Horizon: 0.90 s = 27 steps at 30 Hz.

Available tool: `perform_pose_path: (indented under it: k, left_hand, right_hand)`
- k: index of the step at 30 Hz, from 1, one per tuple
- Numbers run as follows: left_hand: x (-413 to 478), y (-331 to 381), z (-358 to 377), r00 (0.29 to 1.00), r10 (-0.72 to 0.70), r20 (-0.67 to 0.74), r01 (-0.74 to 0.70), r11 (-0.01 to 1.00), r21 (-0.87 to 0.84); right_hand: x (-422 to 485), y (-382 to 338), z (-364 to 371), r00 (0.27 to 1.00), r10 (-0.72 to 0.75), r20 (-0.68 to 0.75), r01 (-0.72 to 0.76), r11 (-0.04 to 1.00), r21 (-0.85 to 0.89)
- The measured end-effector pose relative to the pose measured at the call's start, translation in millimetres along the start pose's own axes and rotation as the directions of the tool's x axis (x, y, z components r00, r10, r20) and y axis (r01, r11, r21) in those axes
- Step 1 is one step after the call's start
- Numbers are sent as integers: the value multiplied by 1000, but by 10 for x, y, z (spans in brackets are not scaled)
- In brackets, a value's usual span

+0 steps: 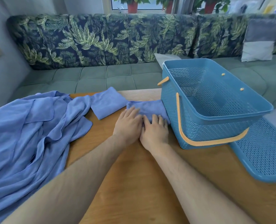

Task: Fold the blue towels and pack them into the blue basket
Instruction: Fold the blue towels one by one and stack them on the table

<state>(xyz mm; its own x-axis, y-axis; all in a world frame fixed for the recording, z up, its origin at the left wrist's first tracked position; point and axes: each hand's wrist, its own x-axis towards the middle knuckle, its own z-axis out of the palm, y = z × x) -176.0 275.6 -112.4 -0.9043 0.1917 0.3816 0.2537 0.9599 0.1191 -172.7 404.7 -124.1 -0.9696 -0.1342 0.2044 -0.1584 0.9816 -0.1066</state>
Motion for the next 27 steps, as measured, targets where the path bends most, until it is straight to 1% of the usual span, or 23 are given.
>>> perform_pose_path:
  k: [1, 2, 4, 5, 6, 7, 8, 10, 12, 19, 24, 27]
  left_hand:
    - [111, -81, -36, 998, -64, -2, 64, 998, -3]
    - [209, -178, -78, 989, -143, 24, 143, 990, -2]
    - [304, -420, -95, 943, -300, 142, 298, 954, 35]
    - [295, -523, -60, 914, -356, 193, 356, 934, 39]
    - [250, -594, -19, 894, -383, 234, 387, 922, 33]
    - [182, -640, 20, 891, -381, 247, 387, 922, 27]
    - [106, -677, 41, 904, -359, 233, 365, 931, 19]
    - [-32, -765, 7, 938, -304, 164, 310, 951, -12]
    - [-138, -907, -66, 958, -268, 102, 273, 961, -45]
    - [-548, -1045, -260, 968, -246, 49, 248, 967, -49]
    - [-605, -1059, -339, 966, -240, 95, 249, 964, -92]
    - [-505, -1024, -342, 952, -244, 185, 266, 959, -101]
  right_hand:
    - [-1, -4, 5, 1000, 4, -13, -4, 1000, 0]
    - [-15, -2, 17, 1000, 2, -27, -2, 1000, -4]
    - [-35, -2, 51, 999, -13, -47, 13, 1000, -4]
    - [-42, -11, 55, 999, -21, -43, 21, 1000, -3]
    - [-45, -25, 42, 999, -28, -27, 28, 1000, -2]
    - [-43, -41, 19, 999, -32, 2, 32, 999, -1]
    - [-32, -57, -7, 999, -36, 39, 36, 999, -1]
    - [0, -84, -50, 995, -36, 97, 37, 999, -13]
    - [50, -101, -75, 991, -29, 131, 33, 999, -26]
    - [390, -271, -93, 969, -59, 241, 71, 997, -41]
    - [401, -473, -60, 955, -112, 275, 131, 990, -52]
    - [395, -505, -109, 943, -109, 313, 127, 991, -38]
